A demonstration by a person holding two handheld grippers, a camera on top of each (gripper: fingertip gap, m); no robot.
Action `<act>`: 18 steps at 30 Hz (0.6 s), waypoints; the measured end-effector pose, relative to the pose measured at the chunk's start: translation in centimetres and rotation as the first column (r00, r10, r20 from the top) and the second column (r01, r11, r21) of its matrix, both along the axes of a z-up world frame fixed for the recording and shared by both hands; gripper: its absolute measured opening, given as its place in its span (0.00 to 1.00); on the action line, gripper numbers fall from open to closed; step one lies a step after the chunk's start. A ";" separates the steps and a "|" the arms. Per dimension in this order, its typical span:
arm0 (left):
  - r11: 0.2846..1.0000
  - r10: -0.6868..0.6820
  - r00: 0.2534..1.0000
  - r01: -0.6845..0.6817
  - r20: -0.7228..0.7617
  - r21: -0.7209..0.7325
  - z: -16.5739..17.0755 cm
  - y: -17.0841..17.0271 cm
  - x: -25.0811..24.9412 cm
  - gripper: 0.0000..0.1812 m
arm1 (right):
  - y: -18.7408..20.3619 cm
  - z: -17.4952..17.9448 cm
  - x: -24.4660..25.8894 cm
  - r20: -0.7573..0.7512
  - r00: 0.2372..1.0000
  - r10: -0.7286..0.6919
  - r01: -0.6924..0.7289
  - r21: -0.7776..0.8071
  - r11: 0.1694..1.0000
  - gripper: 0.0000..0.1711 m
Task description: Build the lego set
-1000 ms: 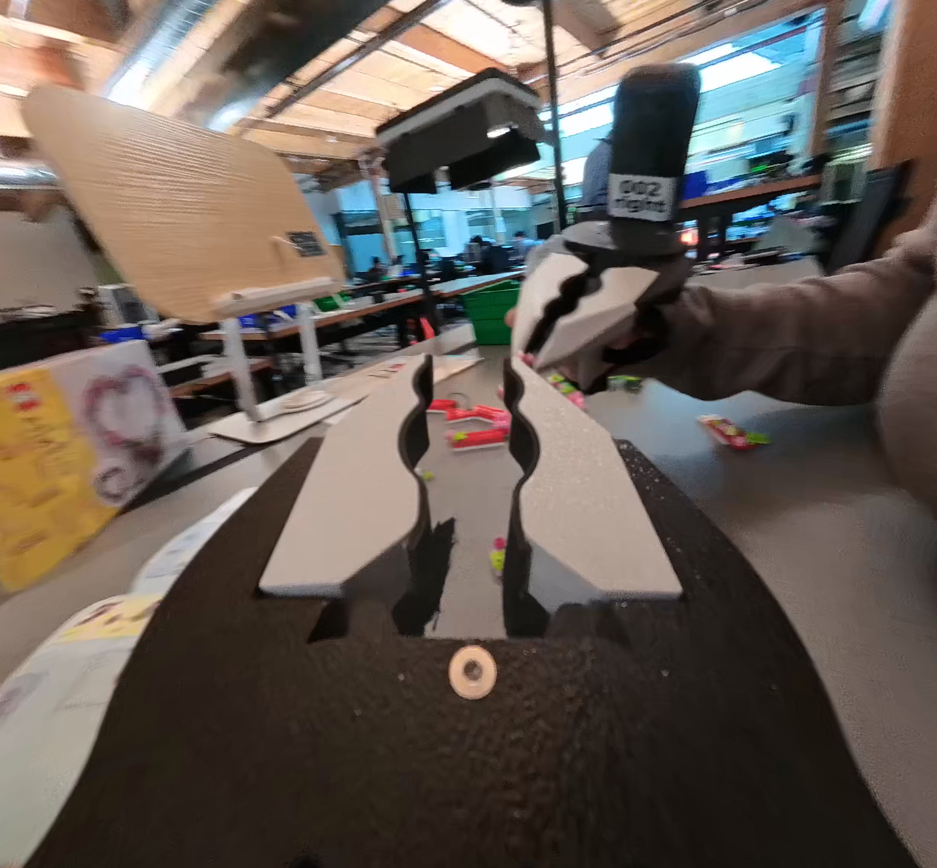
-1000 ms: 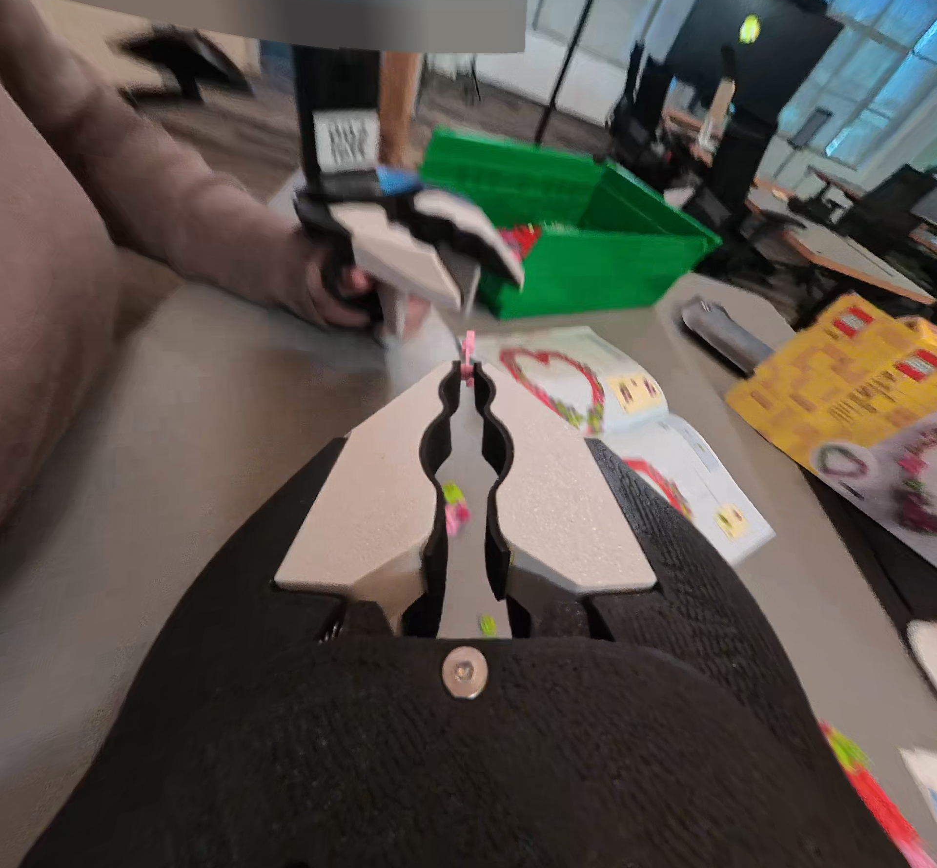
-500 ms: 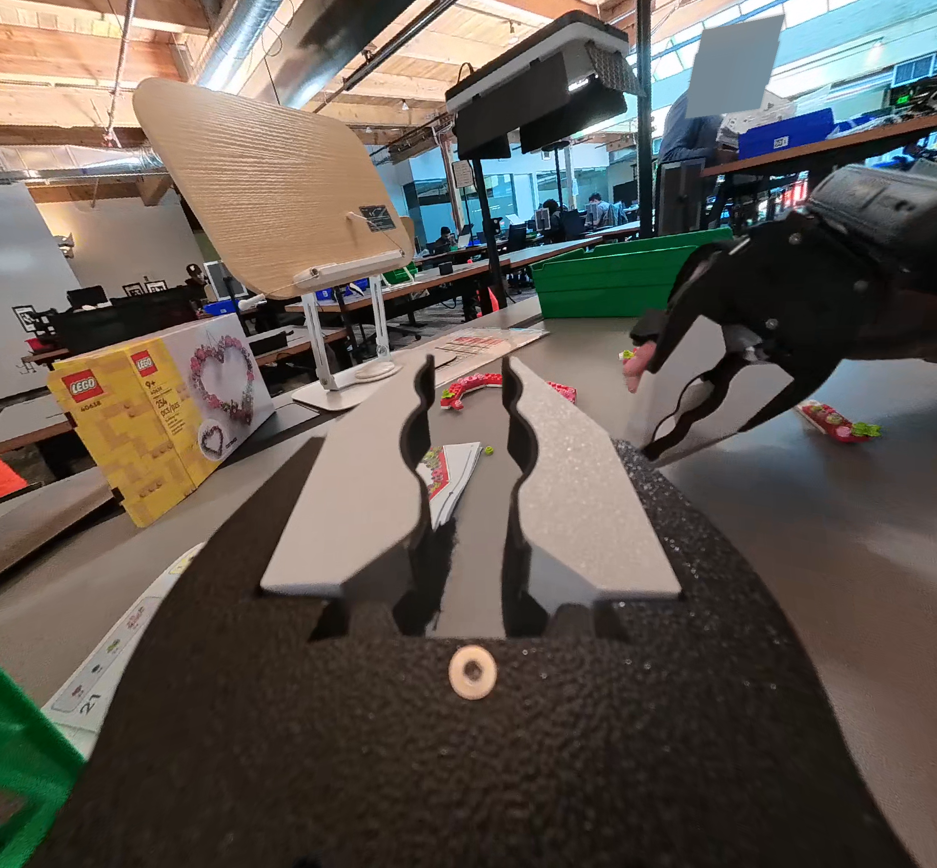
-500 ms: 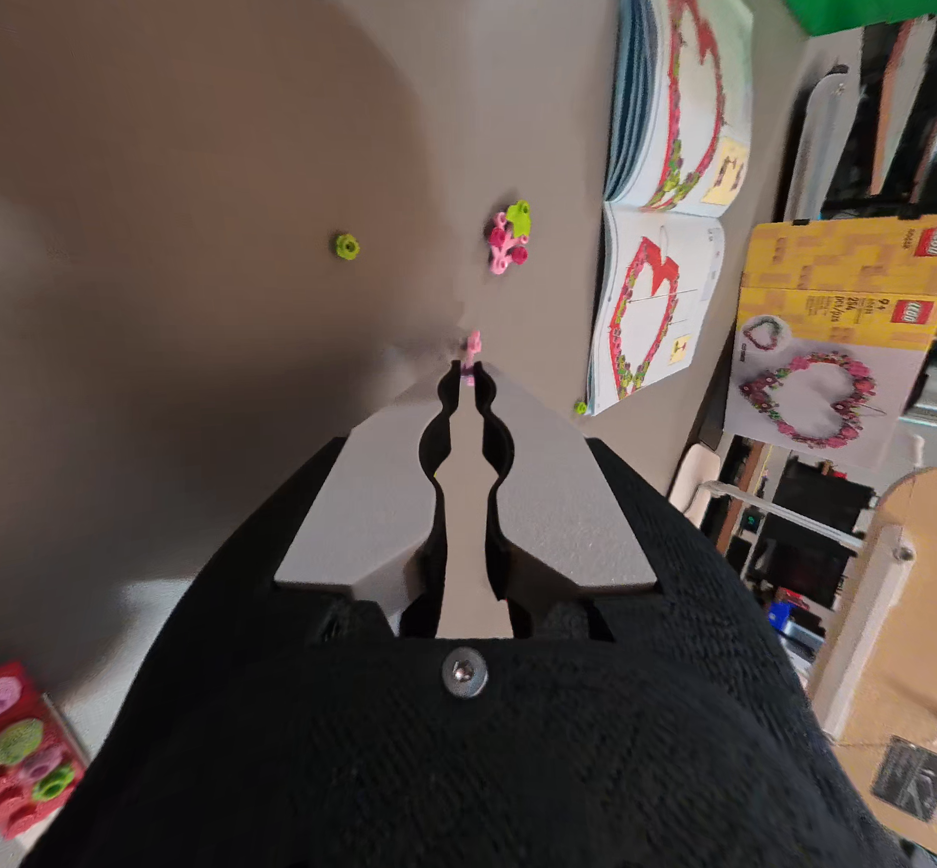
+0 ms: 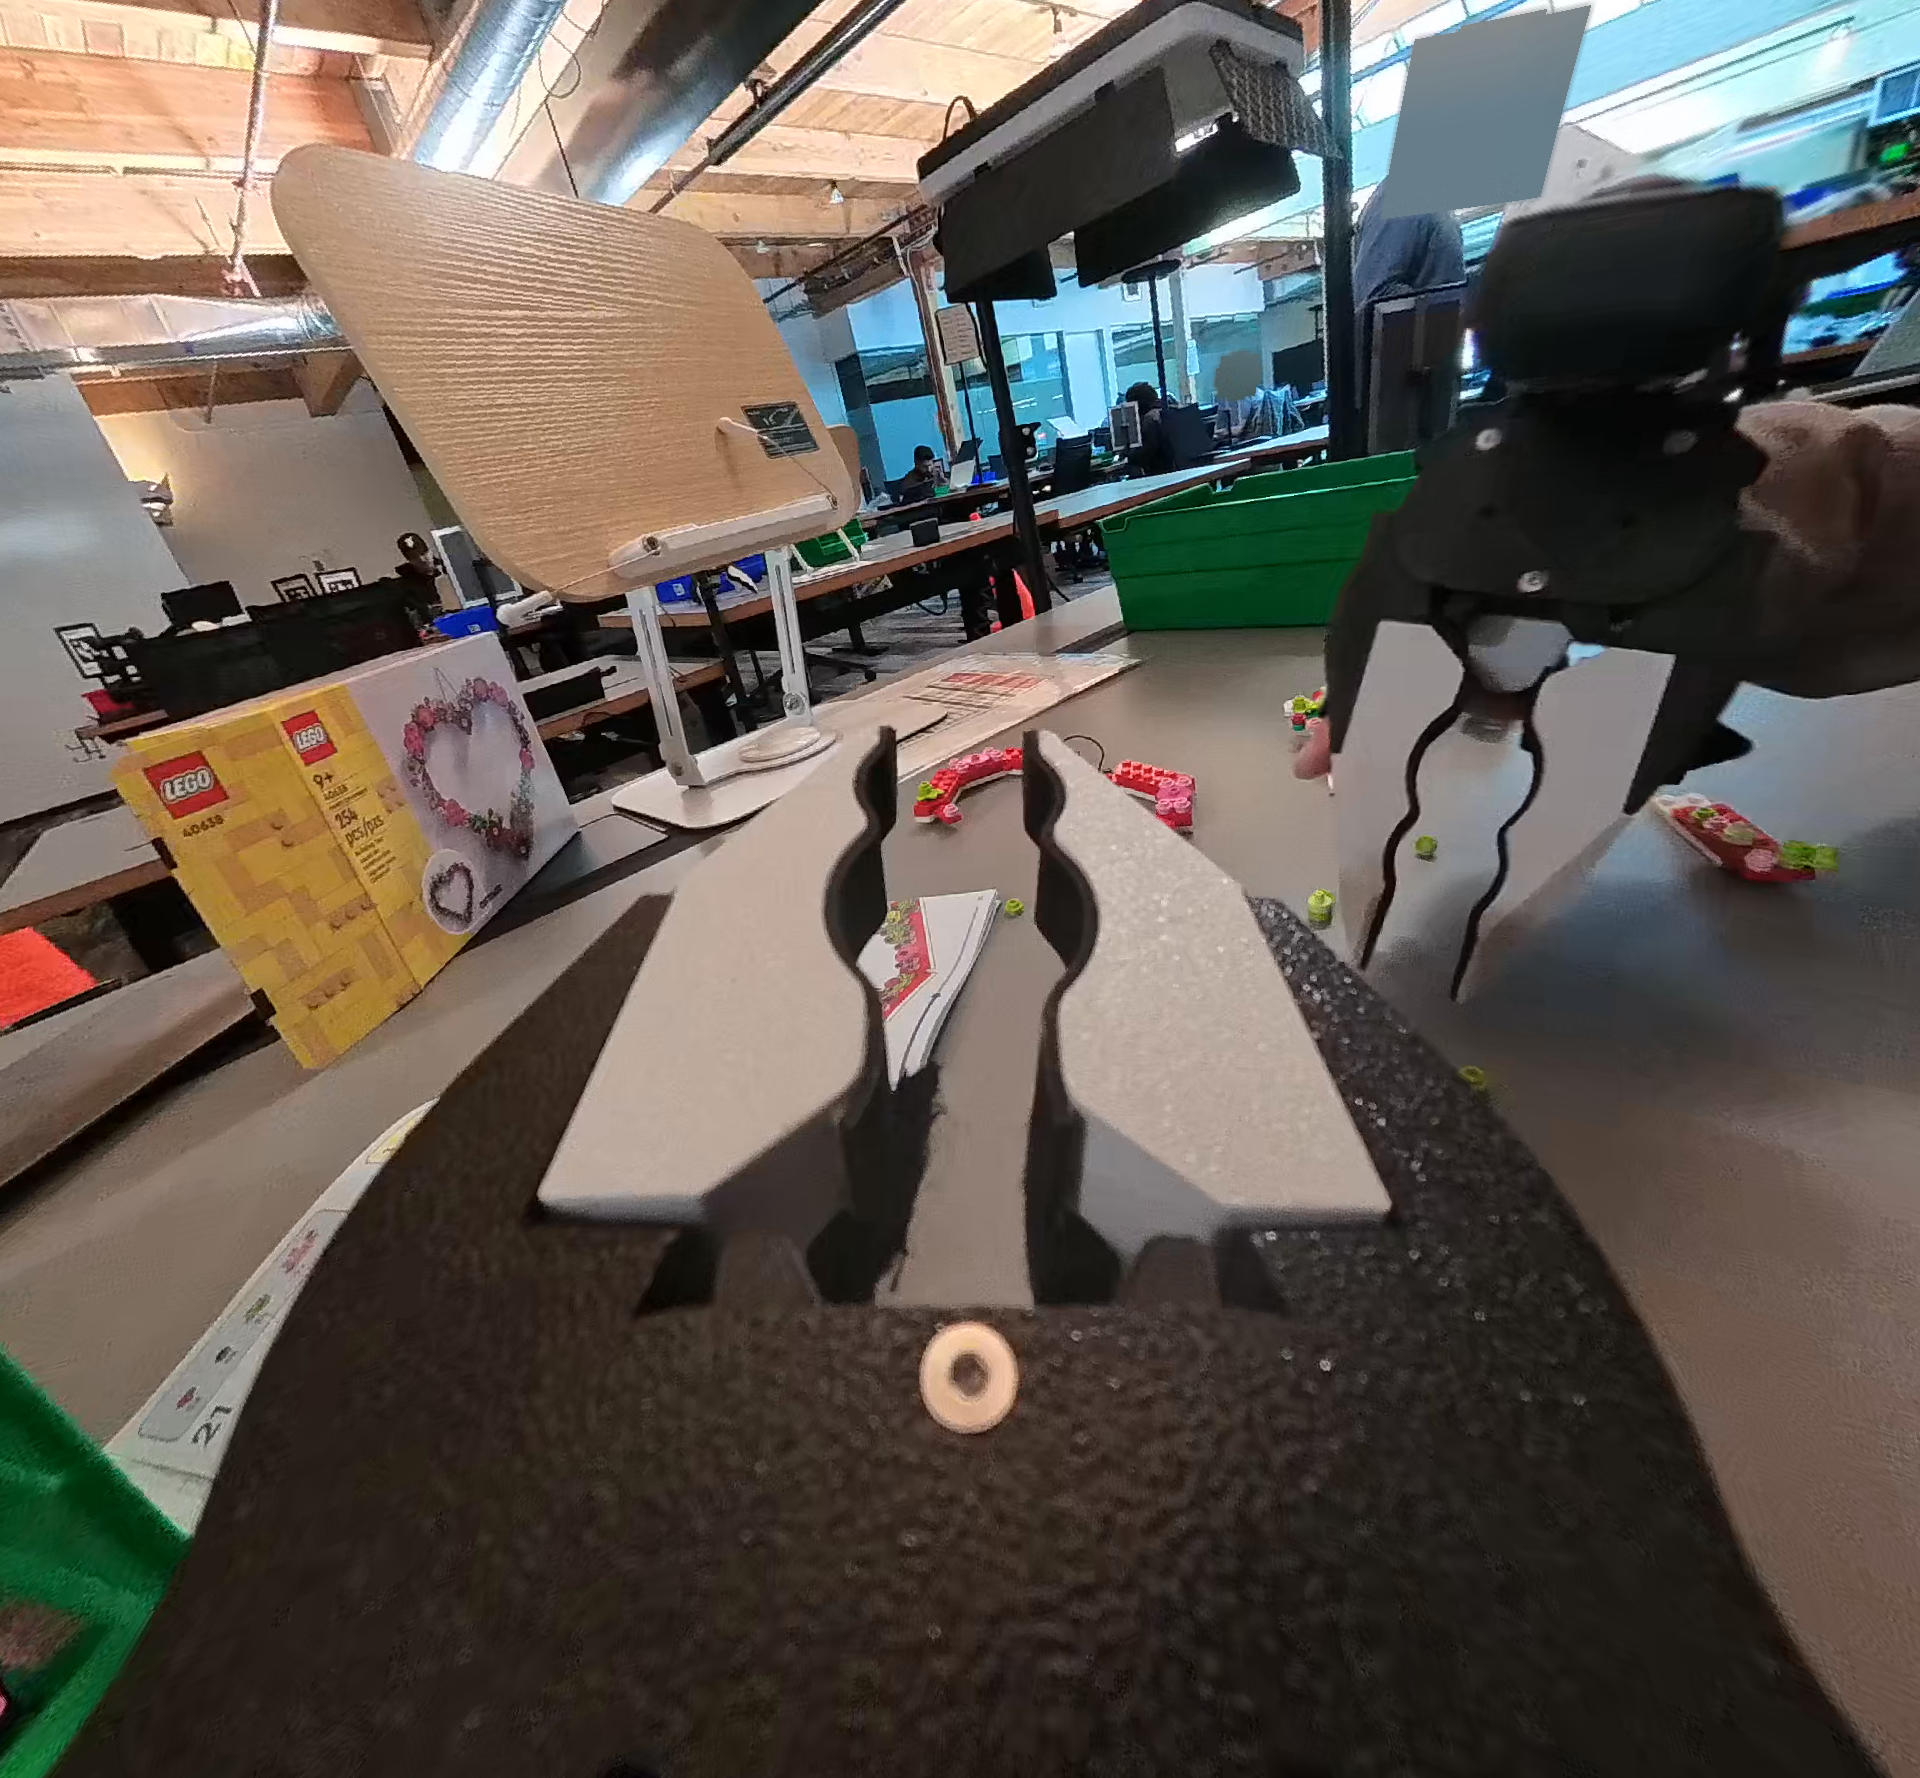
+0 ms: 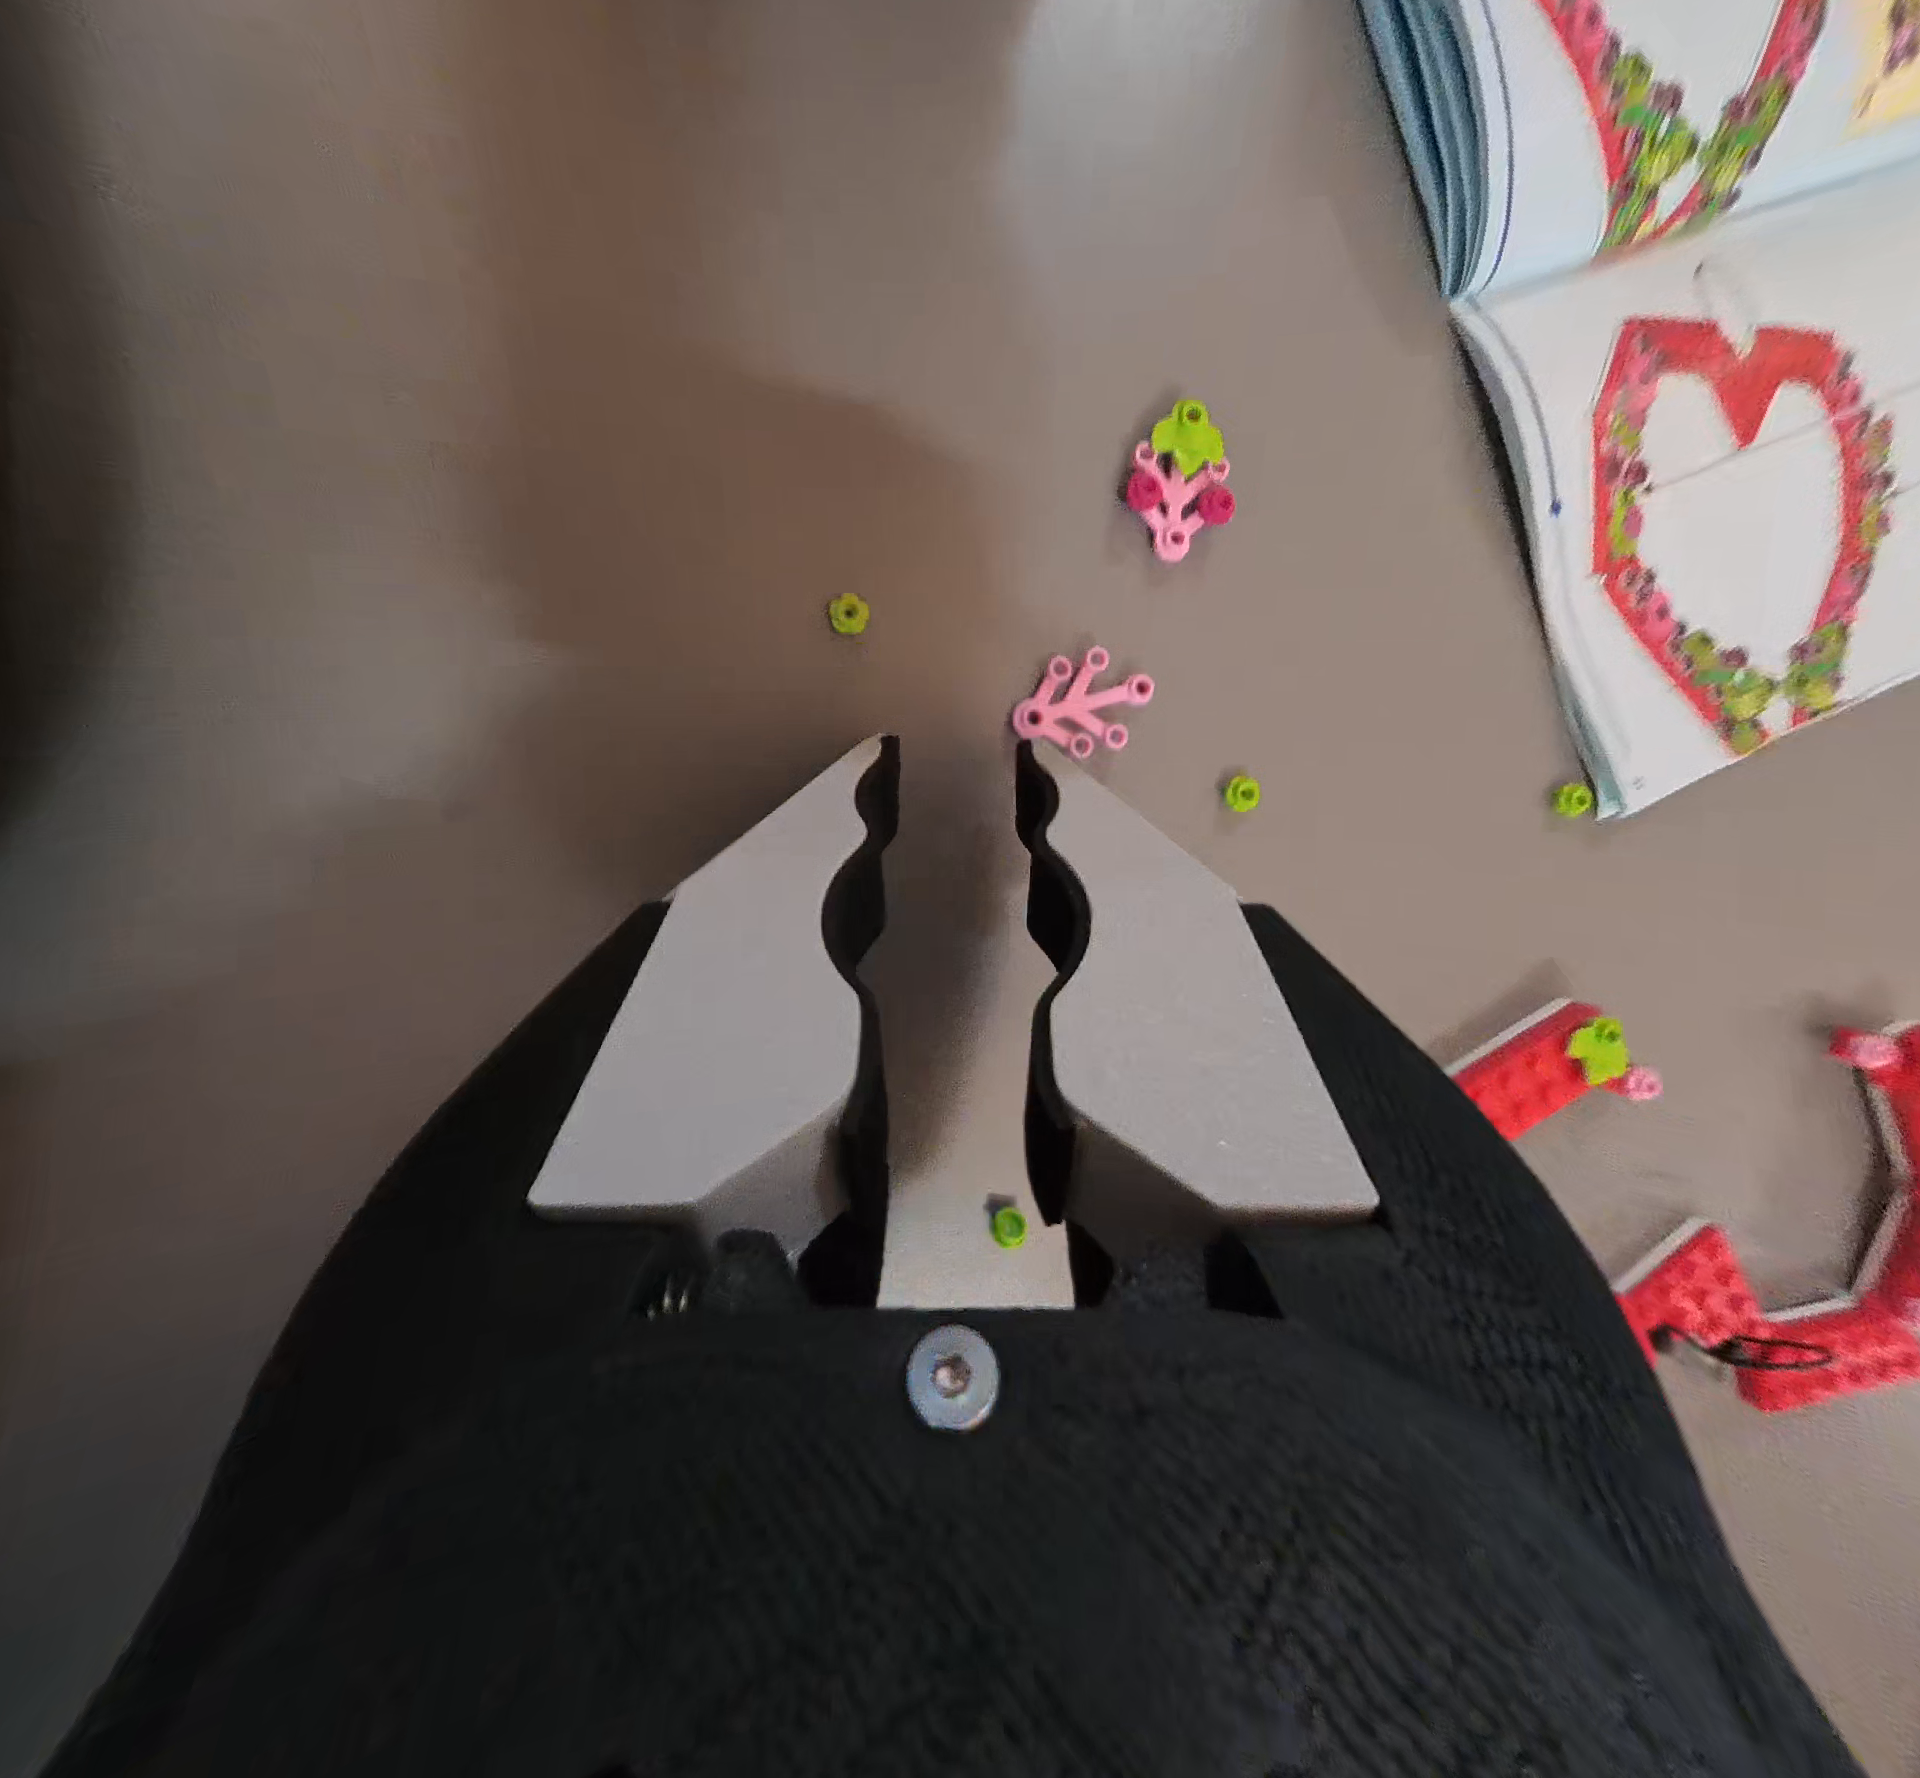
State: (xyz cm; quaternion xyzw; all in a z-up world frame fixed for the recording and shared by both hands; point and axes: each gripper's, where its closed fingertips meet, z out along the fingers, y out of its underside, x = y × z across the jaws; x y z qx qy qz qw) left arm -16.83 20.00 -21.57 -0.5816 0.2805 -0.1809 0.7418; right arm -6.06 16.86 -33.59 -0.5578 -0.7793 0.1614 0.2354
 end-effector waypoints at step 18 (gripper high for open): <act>1.000 -0.006 1.000 0.006 -0.015 -0.014 -0.5 0.2 0.1 0.12 | 0.1 0.2 -0.5 -0.031 0.997 -0.075 0.067 -0.200 0.977 0.16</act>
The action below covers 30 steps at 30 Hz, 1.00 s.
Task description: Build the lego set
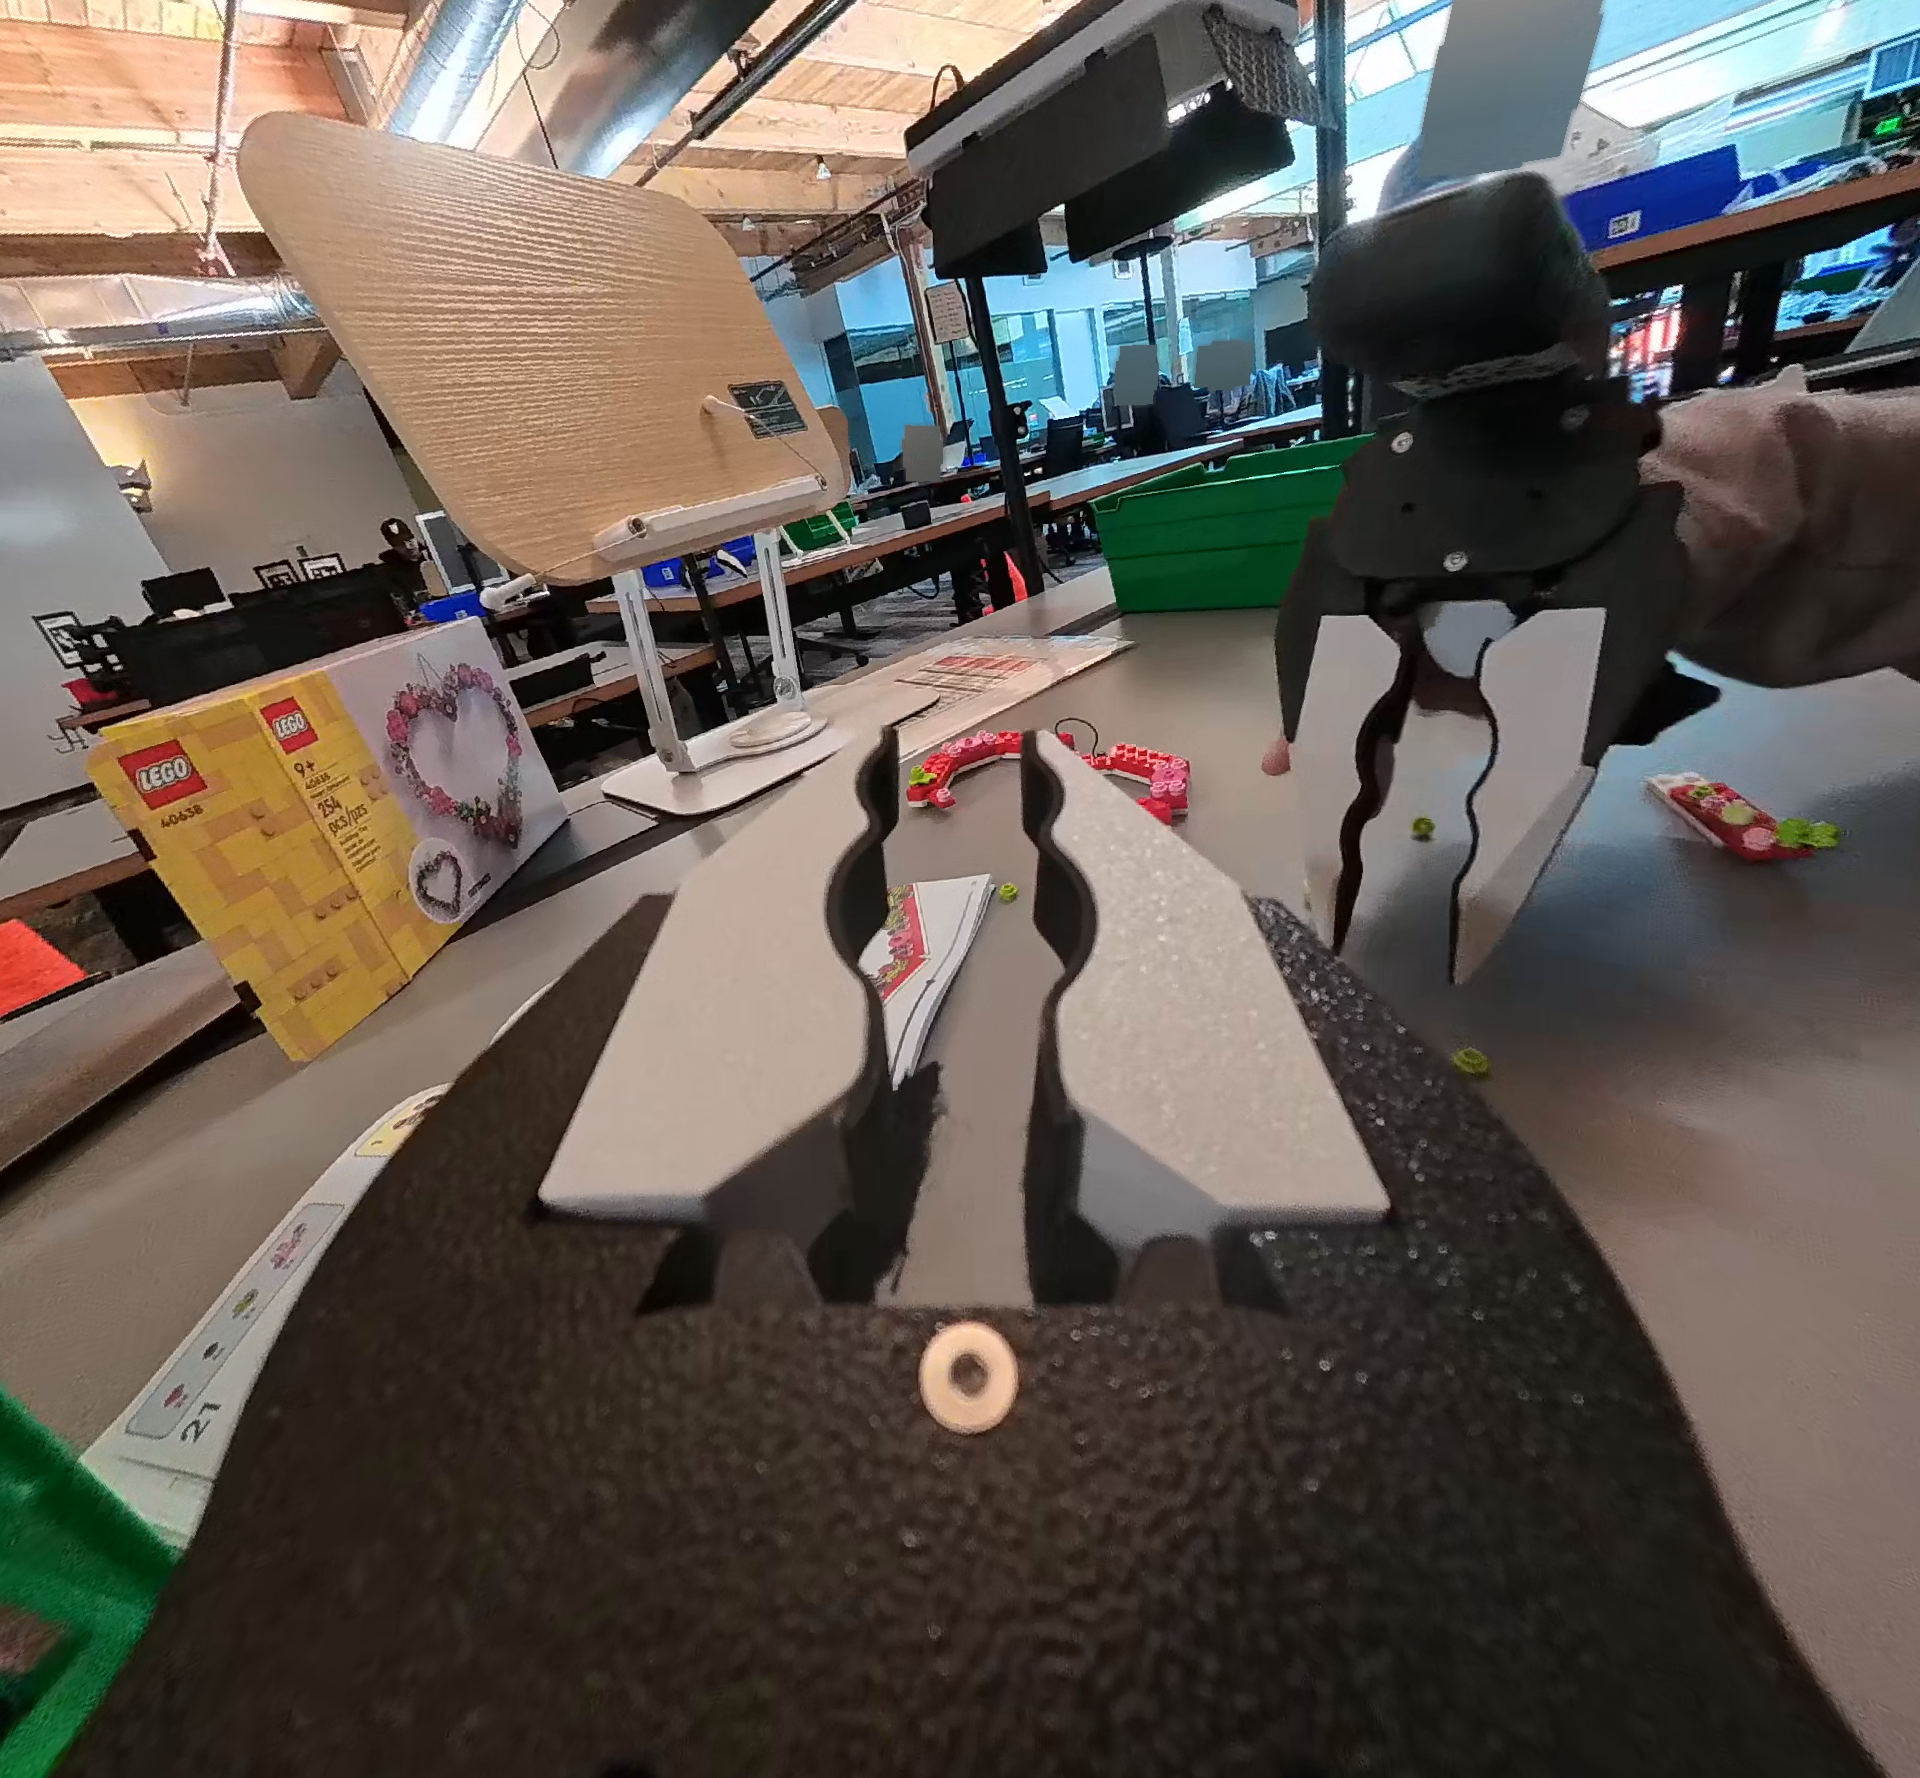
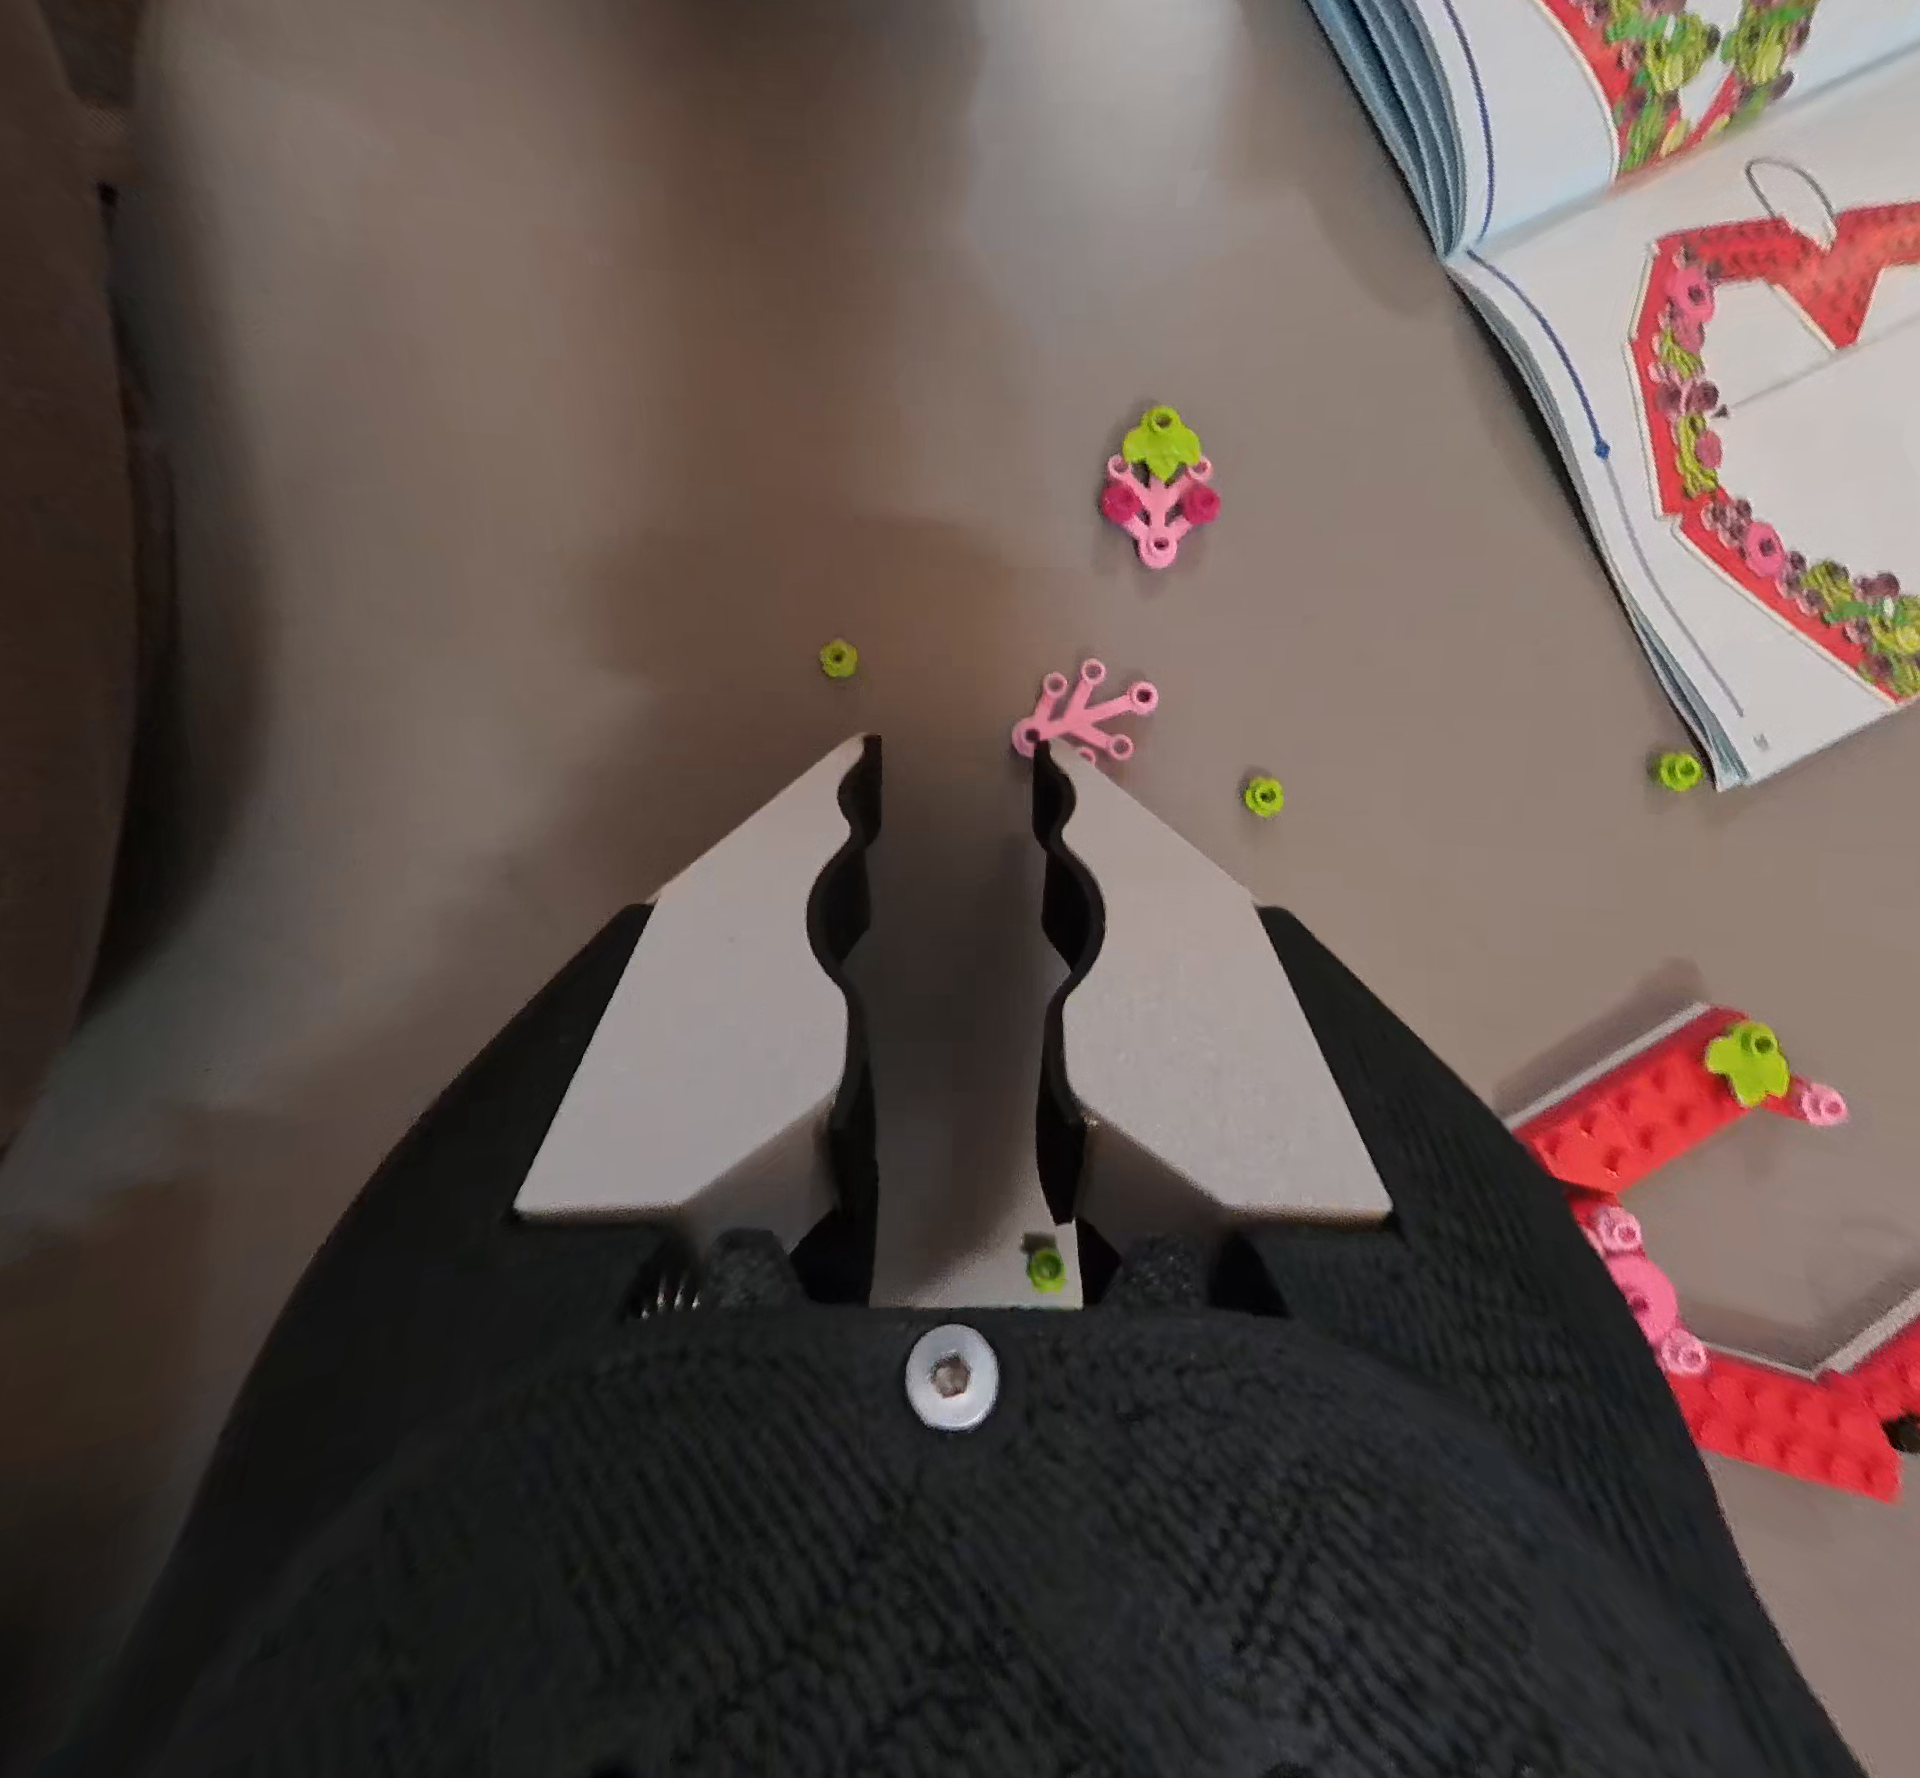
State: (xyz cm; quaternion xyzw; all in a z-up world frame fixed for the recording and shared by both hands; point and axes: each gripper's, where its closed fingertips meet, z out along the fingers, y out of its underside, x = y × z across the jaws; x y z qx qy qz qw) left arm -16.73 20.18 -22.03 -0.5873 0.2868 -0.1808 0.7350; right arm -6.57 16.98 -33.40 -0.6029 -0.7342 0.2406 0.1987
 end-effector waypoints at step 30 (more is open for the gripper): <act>0.999 -0.033 0.999 0.032 -0.022 -0.040 -1.1 0.1 0.7 0.10 | 7.5 11.9 1.5 -0.757 0.634 -0.158 0.483 0.229 0.845 0.20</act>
